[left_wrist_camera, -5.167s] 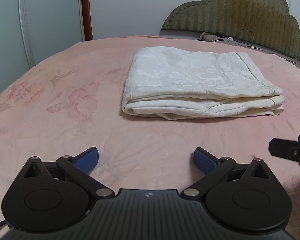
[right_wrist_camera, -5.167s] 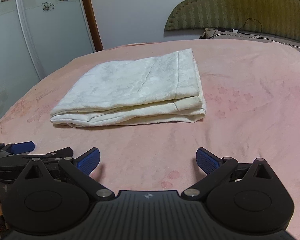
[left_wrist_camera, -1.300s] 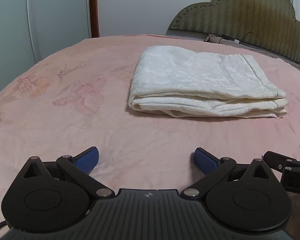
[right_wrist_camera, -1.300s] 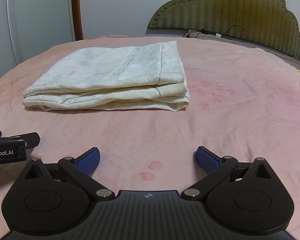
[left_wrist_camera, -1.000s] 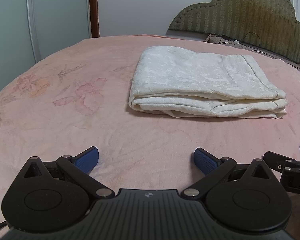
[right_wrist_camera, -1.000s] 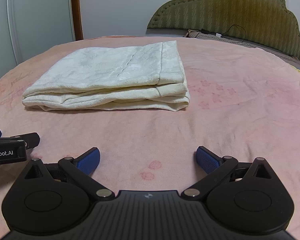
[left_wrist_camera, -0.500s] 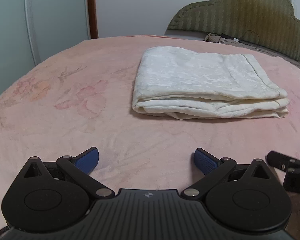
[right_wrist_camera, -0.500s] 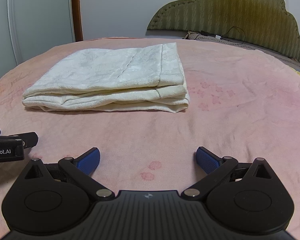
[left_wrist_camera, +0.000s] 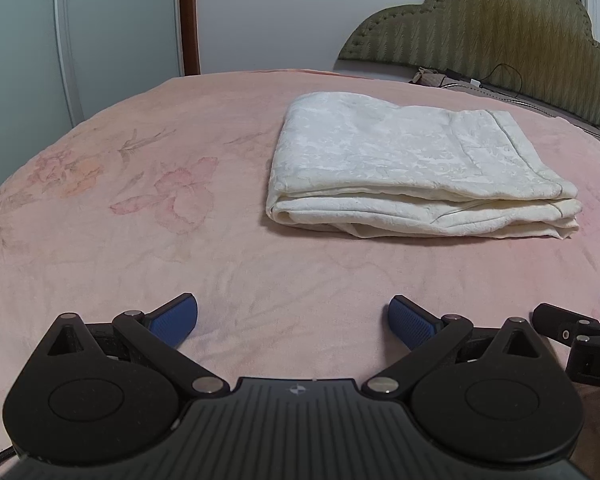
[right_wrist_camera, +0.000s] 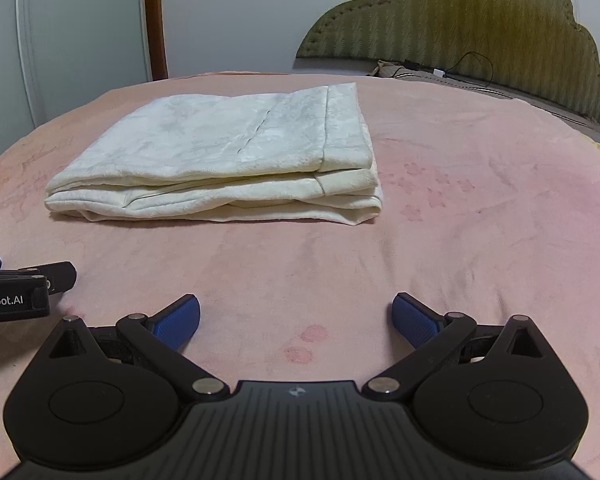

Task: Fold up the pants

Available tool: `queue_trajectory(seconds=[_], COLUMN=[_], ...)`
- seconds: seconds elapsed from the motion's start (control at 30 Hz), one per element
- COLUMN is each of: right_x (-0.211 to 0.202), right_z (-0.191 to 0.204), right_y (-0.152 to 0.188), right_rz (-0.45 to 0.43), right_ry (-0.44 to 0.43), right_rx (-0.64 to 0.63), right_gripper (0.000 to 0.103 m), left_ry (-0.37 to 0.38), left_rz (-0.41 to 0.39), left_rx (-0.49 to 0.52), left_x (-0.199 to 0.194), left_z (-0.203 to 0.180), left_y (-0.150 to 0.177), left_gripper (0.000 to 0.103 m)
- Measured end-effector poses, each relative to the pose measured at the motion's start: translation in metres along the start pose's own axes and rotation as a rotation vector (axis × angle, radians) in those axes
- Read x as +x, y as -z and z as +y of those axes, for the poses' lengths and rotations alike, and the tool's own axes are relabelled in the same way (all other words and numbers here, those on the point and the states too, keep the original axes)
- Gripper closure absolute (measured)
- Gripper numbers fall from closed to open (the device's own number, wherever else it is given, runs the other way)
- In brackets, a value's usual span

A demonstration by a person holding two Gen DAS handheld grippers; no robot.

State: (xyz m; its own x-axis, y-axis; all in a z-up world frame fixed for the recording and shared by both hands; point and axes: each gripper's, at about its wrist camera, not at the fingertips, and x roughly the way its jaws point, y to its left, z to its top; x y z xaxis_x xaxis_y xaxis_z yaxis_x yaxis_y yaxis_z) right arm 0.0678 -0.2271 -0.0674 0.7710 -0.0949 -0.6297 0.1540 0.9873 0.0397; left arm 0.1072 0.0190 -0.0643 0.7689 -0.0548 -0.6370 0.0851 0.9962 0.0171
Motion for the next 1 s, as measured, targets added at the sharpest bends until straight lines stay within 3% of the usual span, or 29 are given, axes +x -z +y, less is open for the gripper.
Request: queue_trajectory(seconds=[1.0], right_x=[-0.0013], right_z=[0.0009], right_y=[0.0007], right_rz=[0.0], right_ry=[0.0], right_rx=[0.0], right_gripper=[0.0], left_ry=[0.008], left_rz=[-0.004], left_rx=[-0.009], left_x=[-0.0028], left_z=[0.0022], left_y=[0.0024], left_gripper=[0.0])
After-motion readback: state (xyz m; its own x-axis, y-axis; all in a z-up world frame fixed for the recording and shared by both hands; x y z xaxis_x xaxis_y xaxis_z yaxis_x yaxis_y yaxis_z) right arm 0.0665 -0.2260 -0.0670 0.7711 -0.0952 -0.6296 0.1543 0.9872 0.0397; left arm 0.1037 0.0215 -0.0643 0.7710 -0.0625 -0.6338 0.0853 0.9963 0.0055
